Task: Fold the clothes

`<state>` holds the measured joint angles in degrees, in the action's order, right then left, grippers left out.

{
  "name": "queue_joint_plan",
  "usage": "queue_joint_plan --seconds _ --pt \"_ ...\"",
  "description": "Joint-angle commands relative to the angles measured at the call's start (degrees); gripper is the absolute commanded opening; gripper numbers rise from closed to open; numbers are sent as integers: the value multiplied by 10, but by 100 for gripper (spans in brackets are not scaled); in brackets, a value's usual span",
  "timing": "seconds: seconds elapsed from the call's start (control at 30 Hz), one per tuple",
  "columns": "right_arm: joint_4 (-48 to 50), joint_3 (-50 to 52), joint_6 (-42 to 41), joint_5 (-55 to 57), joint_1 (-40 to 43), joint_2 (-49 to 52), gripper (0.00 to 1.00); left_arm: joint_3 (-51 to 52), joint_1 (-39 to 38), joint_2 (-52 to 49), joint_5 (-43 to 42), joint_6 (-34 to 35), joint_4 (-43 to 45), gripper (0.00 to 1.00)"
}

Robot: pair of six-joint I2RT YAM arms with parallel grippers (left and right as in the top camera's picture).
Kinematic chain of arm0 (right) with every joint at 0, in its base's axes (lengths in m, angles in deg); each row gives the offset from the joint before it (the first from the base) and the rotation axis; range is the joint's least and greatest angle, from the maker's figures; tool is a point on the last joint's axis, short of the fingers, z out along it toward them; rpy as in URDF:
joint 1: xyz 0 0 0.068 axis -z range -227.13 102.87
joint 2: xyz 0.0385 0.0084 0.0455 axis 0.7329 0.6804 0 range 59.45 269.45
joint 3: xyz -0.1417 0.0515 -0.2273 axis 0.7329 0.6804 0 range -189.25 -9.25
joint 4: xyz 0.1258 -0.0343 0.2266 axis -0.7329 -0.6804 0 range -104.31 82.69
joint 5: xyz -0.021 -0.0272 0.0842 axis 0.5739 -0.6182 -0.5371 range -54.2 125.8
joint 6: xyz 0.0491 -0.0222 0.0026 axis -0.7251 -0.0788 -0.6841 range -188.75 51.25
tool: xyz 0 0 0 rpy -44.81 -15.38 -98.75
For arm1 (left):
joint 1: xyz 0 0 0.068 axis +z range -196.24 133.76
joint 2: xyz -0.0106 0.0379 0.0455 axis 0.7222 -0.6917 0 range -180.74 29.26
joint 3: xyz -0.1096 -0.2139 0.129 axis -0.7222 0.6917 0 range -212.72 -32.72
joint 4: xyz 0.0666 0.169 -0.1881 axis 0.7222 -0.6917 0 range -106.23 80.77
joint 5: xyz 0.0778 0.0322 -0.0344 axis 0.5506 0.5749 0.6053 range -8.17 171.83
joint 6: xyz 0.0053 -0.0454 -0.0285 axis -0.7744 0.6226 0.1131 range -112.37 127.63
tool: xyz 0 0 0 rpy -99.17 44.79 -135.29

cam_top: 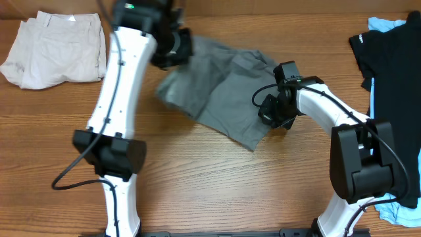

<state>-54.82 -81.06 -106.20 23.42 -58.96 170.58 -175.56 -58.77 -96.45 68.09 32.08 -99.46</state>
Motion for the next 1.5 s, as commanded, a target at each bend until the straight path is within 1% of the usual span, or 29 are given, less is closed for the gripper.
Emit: queue_joint_plan --seconds 0.0,0.07,0.17,0.27,0.37,0.43,0.7,0.87,1.07,1.23,1.37,1.47 --pt "-10 -41 22 12 3 3 4 2 36 0 73 39 -28 4" --pt "-22 -60 38 12 3 3 5 2 53 0 90 42 -44 4" --pt "-47 -95 77 11 3 3 15 2 81 0 101 47 -66 4" --pt "-64 -111 91 11 2 3 19 2 96 2 94 42 -66 4" --pt "-74 -111 90 11 2 3 19 2 99 9 107 38 -66 4" --pt "-75 -109 90 11 2 3 19 2 99 17 132 39 -66 4" --pt "-52 -99 90 12 -14 3 19 2 100 78 190 39 -66 4" --pt "-42 -99 90 9 -17 3 21 2 99 113 198 36 -66 4" --pt "-18 -99 87 -8 -35 8 21 3 92 106 199 35 -66 4" --pt "-9 -99 72 -8 -63 28 20 3 85 89 222 50 -64 4" --pt "-1 -99 57 -8 -77 41 18 3 84 71 227 49 -44 4" --pt "11 -99 57 -8 -82 41 18 3 84 55 218 50 -19 4"
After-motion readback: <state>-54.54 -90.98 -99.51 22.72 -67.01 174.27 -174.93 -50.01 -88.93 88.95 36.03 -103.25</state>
